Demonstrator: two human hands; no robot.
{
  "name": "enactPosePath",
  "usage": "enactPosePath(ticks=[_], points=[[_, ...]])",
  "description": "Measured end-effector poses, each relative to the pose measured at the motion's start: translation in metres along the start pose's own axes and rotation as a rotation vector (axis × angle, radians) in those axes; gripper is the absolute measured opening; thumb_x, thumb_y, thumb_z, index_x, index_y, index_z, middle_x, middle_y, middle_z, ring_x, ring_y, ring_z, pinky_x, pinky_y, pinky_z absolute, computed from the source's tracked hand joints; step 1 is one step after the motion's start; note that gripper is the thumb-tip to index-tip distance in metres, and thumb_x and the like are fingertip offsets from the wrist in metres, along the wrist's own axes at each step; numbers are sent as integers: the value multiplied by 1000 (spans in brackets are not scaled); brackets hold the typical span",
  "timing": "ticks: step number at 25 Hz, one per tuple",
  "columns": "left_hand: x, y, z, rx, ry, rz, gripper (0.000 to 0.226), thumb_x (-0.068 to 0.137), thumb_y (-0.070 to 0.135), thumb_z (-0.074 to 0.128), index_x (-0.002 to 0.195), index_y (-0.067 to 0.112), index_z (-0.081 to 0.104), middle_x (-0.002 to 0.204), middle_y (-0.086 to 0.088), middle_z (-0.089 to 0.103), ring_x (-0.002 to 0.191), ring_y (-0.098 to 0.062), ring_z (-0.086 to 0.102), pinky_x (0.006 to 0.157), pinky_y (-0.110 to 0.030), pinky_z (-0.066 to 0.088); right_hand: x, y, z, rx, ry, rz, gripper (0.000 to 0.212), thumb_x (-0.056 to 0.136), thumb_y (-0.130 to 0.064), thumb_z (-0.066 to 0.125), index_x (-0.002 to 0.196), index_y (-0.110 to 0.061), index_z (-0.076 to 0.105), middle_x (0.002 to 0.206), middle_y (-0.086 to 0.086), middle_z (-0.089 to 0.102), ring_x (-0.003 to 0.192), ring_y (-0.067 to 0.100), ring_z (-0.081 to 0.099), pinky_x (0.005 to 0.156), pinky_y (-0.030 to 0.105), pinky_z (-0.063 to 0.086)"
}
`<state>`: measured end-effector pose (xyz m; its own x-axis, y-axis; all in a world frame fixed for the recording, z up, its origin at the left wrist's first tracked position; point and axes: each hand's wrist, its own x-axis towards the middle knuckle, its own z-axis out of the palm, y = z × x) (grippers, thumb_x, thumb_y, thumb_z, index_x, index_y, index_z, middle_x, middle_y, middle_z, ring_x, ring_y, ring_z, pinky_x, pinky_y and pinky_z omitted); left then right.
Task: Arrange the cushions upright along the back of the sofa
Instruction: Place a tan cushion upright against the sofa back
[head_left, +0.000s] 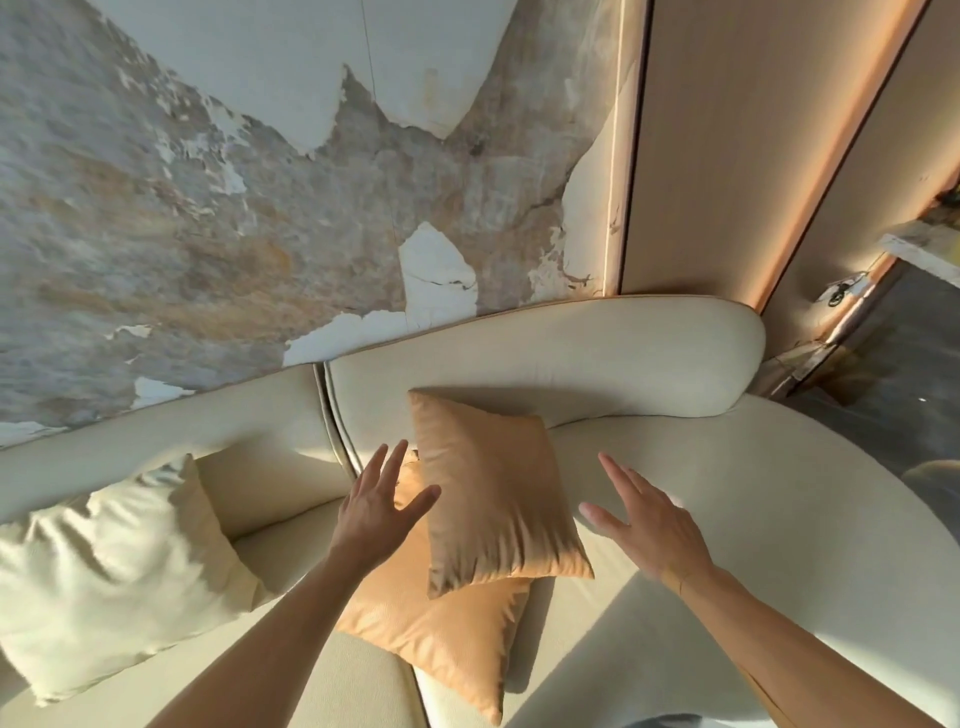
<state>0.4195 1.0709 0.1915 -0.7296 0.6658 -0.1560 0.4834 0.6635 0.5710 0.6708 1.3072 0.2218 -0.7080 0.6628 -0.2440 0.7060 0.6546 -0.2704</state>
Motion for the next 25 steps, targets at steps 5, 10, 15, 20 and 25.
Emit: enactPosePath(ticks=[5,10,15,20,25], points=[[20,17,32,-107,20,-93,103,69,92,29,155,36,15,161,0,26,144,-23,31,111,-45,34,63,43,4,0,-107,-67,84,81,-82,25,153,-42,6,160,-9,26,142,19,34,102,42,40],[36,49,95,-99,84,-246,100,74,88,36,156,33,18,160,-1,29,141,-24,36,110,-47,37,131,106,25,60,-239,-119,84,77,-85,22,151,-47,10,160,-9,25,141,21,35,106,42,37],[67,49,147,-28,93,-373,106,69,91,36,155,30,20,159,-5,29,141,-28,36,110,-52,38,193,141,68,147,-352,-150,89,73,-90,28,150,-50,9,160,-7,24,142,20,34,105,45,36],[116,23,185,-66,115,-446,111,67,82,58,156,30,18,160,-12,24,144,-31,29,115,-46,30,242,138,134,398,-486,-96,99,63,-93,45,146,-58,6,162,-2,19,146,20,26,112,47,29],[146,-10,218,-7,119,-458,110,67,73,69,153,46,6,163,-2,13,144,-32,25,114,-48,29,280,123,193,664,-560,4,123,57,-81,70,149,-51,-6,164,-9,9,148,19,18,117,46,20]])
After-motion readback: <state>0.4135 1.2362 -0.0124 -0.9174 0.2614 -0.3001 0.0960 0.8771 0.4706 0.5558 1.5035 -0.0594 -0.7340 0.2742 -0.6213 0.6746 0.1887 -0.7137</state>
